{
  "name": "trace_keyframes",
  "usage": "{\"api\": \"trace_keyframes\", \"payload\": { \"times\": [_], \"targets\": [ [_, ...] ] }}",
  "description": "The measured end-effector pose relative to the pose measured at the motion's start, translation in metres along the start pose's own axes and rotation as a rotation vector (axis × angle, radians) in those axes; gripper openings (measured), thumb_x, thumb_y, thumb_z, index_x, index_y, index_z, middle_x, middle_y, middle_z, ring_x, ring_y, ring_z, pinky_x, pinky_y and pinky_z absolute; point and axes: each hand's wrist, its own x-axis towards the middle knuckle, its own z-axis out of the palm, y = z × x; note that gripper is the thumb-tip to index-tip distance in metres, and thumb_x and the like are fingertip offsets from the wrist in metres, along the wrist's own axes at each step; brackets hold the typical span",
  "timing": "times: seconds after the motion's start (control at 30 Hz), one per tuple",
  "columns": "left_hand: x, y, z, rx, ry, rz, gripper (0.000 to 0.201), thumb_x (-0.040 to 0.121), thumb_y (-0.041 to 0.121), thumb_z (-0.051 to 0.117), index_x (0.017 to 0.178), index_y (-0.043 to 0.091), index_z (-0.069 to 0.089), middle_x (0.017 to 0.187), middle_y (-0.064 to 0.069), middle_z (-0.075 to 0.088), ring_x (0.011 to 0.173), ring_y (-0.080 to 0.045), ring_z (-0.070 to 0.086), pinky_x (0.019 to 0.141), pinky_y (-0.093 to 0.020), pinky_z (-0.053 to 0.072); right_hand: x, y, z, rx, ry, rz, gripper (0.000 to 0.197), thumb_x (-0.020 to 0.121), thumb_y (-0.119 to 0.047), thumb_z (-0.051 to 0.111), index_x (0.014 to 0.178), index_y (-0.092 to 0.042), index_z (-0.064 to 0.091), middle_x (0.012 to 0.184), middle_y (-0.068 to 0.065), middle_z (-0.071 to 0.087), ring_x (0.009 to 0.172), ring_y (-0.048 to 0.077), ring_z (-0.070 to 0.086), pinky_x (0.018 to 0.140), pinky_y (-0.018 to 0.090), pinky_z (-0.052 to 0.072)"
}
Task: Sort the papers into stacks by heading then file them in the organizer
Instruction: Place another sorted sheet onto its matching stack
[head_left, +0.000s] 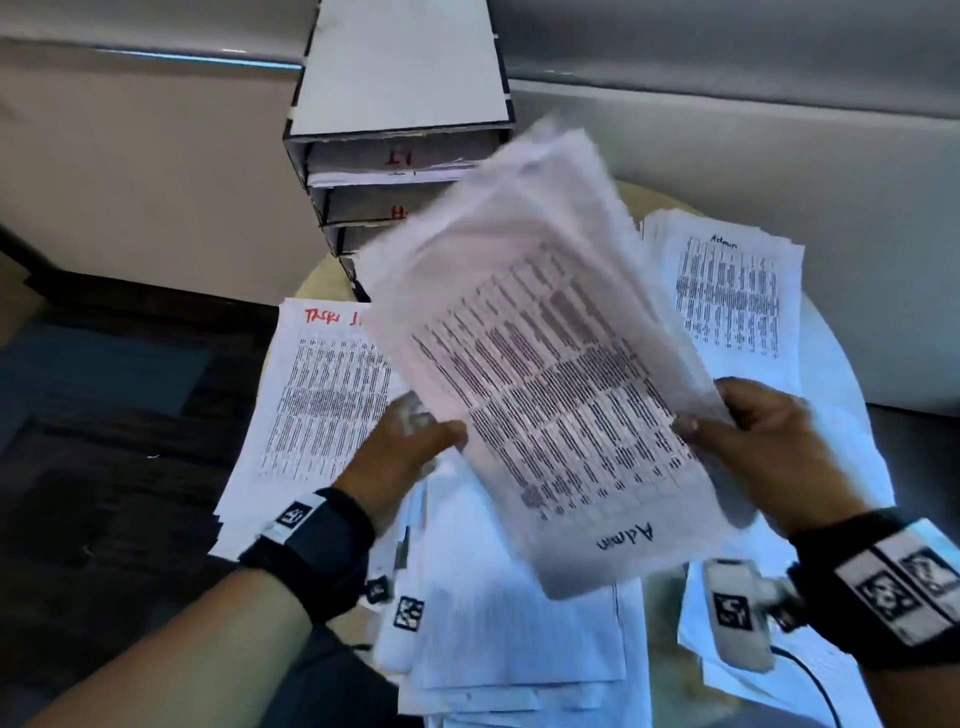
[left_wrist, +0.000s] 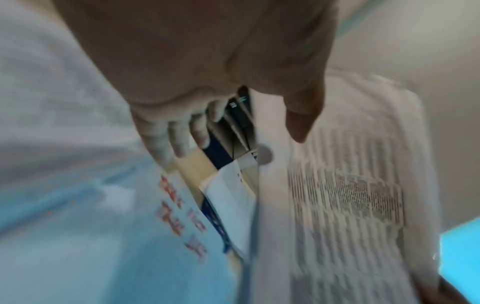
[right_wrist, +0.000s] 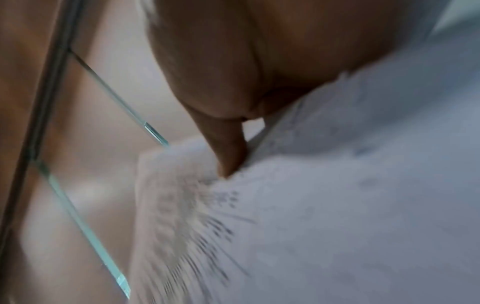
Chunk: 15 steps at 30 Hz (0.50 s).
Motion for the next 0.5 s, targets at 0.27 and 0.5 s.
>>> {"api": "trace_keyframes", "payload": {
  "times": [0.27, 0.5],
  "targets": [
    [-0.017, 0.046, 0.04, 0.008, 0.069, 0.486, 0.038, 0.085, 0.021, 0.062, 0.123, 0.015, 0.065, 0.11, 0.001, 0.074, 0.105, -0.018, 0.069, 0.093, -0.033, 0.054, -0.012, -0.009, 0.044, 0.236, 0.195, -0.133, 0.021, 0.08, -0.001, 0.076, 0.076, -0.021, 0.07, 0.063, -0.026, 0.069, 0.062, -0.009, 0.066, 0.059, 0.006, 0.048],
    [-0.026, 0.027, 0.039, 0.082, 0.226, 0.48, 0.035, 0.079, 0.014, 0.083, 0.103, -0.001, 0.063, 0.083, -0.02, 0.054, 0.086, -0.036, 0.057, 0.084, -0.054, 0.043, -0.022, -0.004, 0.056, 0.369, 0.221, -0.163, 0.028, 0.073, 0.012, 0.075, 0.099, 0.005, 0.069, 0.081, -0.018, 0.075, 0.076, 0.001, 0.071, 0.07, 0.013, 0.053]
  ]
}}
